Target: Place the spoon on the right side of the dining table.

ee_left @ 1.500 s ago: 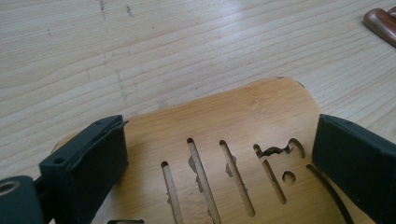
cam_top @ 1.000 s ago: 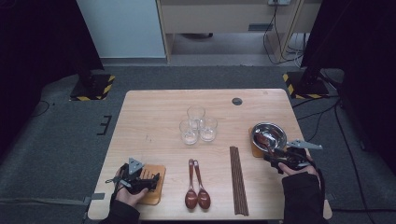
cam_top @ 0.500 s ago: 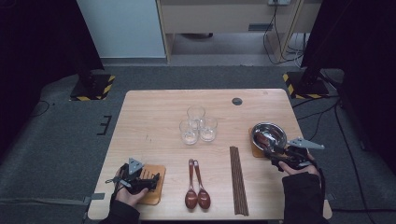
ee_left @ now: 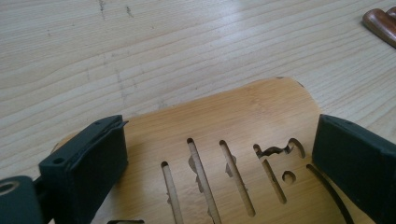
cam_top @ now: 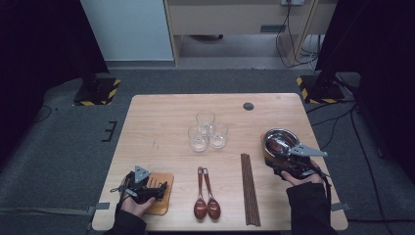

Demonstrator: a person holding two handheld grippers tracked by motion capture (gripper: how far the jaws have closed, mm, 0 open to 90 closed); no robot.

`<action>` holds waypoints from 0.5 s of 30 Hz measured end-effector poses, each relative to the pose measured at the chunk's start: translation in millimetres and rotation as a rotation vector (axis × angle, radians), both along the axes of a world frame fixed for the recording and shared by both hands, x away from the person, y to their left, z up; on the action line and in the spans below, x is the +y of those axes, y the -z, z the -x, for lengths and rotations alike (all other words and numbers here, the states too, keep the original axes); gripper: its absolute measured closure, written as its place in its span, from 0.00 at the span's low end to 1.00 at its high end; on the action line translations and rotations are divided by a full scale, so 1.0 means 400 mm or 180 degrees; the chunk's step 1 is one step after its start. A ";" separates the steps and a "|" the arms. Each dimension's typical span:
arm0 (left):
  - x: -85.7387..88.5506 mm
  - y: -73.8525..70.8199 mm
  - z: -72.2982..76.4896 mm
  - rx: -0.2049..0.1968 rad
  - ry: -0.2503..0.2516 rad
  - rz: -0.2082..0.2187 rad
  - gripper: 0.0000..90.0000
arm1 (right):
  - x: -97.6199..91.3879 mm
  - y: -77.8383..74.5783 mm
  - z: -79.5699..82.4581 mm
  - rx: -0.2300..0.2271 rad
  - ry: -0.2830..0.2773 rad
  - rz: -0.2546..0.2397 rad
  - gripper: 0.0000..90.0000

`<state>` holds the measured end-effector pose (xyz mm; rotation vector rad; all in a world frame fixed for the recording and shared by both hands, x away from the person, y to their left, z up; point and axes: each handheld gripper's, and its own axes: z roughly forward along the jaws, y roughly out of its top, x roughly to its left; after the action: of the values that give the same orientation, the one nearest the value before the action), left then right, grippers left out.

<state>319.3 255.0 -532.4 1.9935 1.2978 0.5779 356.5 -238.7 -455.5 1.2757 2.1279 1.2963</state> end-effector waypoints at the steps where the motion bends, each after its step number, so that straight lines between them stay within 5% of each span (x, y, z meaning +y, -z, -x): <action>1: 0.000 0.000 0.000 0.0000 0.0000 0.0000 0.03 | 0.004 0.002 0.000 -0.0004 -0.0010 0.0016 0.57; 15: 0.000 0.001 0.001 -0.0009 0.0000 0.0004 0.03 | 0.059 0.041 0.003 0.0116 -0.0097 0.0202 0.59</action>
<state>319.0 255.1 -532.7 1.9908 1.2962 0.5796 355.3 -215.0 -471.8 1.2550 2.2035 1.2162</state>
